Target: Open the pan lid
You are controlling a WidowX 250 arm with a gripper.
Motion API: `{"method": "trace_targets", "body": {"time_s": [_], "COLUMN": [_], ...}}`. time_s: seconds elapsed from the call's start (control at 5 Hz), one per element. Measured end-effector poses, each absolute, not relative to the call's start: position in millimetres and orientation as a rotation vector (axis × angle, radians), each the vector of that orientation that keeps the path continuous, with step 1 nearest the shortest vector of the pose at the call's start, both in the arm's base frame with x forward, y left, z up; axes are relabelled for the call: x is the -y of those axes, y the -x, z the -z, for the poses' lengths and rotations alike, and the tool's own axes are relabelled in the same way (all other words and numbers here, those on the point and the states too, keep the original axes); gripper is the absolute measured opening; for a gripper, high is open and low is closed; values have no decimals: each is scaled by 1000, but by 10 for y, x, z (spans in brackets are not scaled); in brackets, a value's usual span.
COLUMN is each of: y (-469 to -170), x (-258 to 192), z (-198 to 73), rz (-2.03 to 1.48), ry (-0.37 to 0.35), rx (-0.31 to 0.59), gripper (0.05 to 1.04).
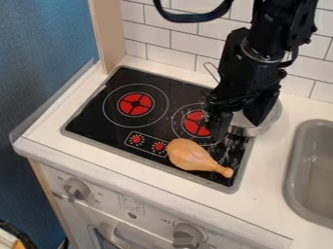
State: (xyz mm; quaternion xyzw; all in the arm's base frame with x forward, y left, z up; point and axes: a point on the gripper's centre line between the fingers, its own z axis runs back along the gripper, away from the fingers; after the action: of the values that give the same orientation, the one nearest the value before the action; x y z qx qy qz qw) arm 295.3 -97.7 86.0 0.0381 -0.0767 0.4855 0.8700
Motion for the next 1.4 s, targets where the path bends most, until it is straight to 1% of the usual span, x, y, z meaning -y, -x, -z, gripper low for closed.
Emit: {"method": "trace_targets", "body": {"time_s": [0.2, 0.4, 0.8, 1.2, 1.4], "y": [-2938, -3052, -3469, -3838, -3961], "x": [971, 870, 809, 832, 853], "z": [-748, -695, -819, -679, -561], "rz": [-1020, -1070, -1133, -1143, -1133], "ry": [-108, -108, -27, -26, -46], "rx": [138, 174, 219, 217, 218], "gripper": [999, 999, 999, 999, 999]}}
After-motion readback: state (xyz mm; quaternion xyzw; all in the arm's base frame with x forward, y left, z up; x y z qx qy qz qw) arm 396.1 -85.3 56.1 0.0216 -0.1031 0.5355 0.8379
